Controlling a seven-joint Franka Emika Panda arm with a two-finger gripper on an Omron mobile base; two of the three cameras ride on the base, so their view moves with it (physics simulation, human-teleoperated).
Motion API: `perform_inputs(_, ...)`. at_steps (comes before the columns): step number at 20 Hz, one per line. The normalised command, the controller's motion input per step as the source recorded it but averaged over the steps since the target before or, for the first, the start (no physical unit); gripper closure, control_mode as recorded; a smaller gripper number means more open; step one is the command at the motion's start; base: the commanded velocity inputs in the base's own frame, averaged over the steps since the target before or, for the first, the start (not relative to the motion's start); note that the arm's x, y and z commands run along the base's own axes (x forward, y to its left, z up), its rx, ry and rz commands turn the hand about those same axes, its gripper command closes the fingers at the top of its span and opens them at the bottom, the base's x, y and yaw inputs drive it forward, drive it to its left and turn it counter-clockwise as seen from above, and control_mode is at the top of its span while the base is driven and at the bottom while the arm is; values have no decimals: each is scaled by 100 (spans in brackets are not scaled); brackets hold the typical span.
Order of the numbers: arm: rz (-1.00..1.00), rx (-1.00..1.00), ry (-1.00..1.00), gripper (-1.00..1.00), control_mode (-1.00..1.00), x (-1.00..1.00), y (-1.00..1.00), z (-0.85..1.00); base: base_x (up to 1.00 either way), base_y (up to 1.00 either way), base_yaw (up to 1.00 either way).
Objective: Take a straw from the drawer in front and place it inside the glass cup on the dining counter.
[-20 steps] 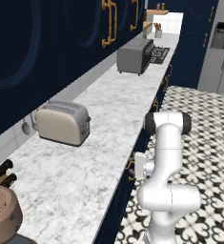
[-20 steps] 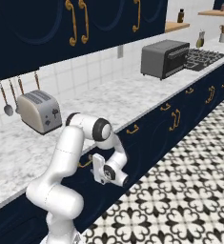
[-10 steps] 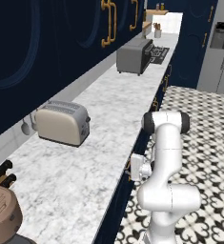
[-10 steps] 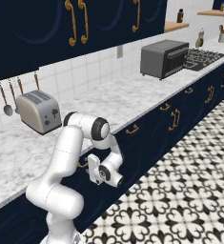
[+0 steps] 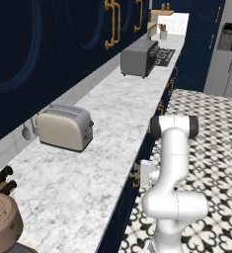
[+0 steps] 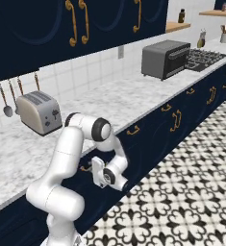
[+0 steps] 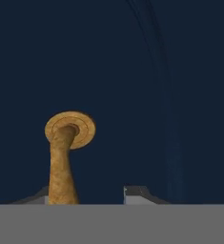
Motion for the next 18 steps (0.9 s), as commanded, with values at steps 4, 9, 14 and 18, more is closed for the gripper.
perform_inputs(4,-1,8,0,100,-100,-62,-94,0,0,0,0)
perform_inputs(9,-2,13,0,100,-100,-67,-100,0,0,0,0)
perform_inputs(14,-1,15,2,100,-100,-63,-100,0,0,0,0)
perform_inputs(18,-2,14,7,100,-100,-50,-100,0,0,0,0)
